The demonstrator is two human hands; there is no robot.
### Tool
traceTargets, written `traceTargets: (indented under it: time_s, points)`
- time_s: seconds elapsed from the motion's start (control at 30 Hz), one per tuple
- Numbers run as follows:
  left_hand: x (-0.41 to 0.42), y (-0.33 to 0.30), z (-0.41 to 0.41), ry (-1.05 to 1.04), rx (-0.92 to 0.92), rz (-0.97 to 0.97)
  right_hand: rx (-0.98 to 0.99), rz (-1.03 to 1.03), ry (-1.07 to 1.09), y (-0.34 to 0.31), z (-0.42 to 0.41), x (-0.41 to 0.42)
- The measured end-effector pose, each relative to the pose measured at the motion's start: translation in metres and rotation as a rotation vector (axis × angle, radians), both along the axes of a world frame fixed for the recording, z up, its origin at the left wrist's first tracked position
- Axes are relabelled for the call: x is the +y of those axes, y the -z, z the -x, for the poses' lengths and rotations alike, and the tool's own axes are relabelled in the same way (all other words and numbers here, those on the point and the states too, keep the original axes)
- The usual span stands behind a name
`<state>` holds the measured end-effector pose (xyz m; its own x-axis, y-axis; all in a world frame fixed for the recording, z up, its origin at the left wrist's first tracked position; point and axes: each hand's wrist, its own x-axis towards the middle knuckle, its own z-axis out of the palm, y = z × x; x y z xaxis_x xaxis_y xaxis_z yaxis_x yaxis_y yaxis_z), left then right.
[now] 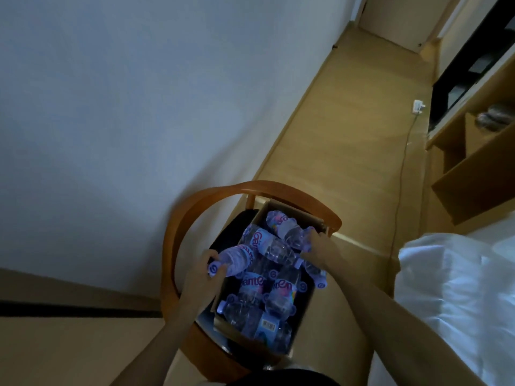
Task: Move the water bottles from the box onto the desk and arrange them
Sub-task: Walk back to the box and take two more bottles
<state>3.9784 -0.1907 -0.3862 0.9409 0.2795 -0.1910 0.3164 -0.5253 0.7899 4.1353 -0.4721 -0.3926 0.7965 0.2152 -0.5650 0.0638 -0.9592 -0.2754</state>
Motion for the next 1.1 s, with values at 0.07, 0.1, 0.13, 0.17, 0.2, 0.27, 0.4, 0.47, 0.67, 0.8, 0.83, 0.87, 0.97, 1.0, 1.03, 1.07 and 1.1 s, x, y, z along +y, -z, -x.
traceTargets:
  time_s: [0.07, 0.1, 0.13, 0.17, 0.2, 0.27, 0.4, 0.47, 0.67, 0.8, 0.83, 0.87, 0.97, 1.0, 1.03, 1.07, 1.1]
  points:
    - [-0.005, -0.009, -0.008, 0.011, 0.011, -0.031, -0.010, 0.028, -0.018, 0.008, -0.002, -0.003]
    - [-0.006, -0.012, -0.012, 0.023, 0.005, -0.046, -0.017, 0.021, -0.019, 0.012, -0.004, -0.004]
    - [-0.008, -0.015, -0.016, 0.036, -0.005, -0.076, -0.021, 0.009, -0.022, 0.015, -0.005, -0.005]
    - [-0.009, -0.017, -0.021, 0.045, -0.011, -0.100, -0.026, -0.007, -0.029, 0.017, -0.005, -0.007]
    - [-0.010, -0.019, -0.024, 0.043, -0.008, -0.117, -0.033, -0.029, -0.037, 0.018, -0.006, -0.007]
    - [-0.012, -0.021, -0.032, 0.034, 0.008, -0.088, -0.046, -0.082, -0.057, 0.019, -0.006, -0.008]
    - [-0.017, -0.028, -0.044, 0.088, 0.067, -0.129, -0.105, -0.187, -0.095, 0.014, -0.006, -0.009]
    - [-0.019, -0.032, -0.047, 0.093, 0.083, -0.055, -0.144, -0.228, -0.096, 0.010, -0.009, -0.008]
    - [-0.023, -0.036, -0.060, 0.085, 0.108, -0.247, -0.218, -0.244, -0.198, -0.012, -0.027, 0.017]
    - [-0.018, -0.045, -0.068, 0.112, 0.072, -0.335, -0.281, -0.262, -0.188, -0.041, -0.039, 0.031]
    - [-0.015, -0.050, -0.070, 0.111, 0.061, -0.342, -0.291, -0.259, -0.178, -0.050, -0.043, 0.032]
    - [-0.011, -0.056, -0.072, 0.108, 0.047, -0.332, -0.300, -0.259, -0.159, -0.059, -0.047, 0.032]
    - [0.001, -0.076, -0.075, 0.087, -0.034, -0.270, -0.304, -0.354, -0.018, -0.084, -0.053, 0.027]
    - [0.005, -0.084, -0.074, 0.065, -0.065, -0.280, -0.307, -0.402, 0.025, -0.091, -0.053, 0.025]
    - [0.008, -0.091, -0.072, 0.049, -0.098, -0.275, -0.312, -0.448, 0.061, -0.097, -0.052, 0.024]
    - [0.011, -0.098, -0.070, 0.041, -0.137, -0.258, -0.320, -0.492, 0.092, -0.103, -0.050, 0.024]
    - [0.014, -0.106, -0.068, 0.038, -0.182, -0.239, -0.332, -0.529, 0.120, -0.108, -0.047, 0.027]
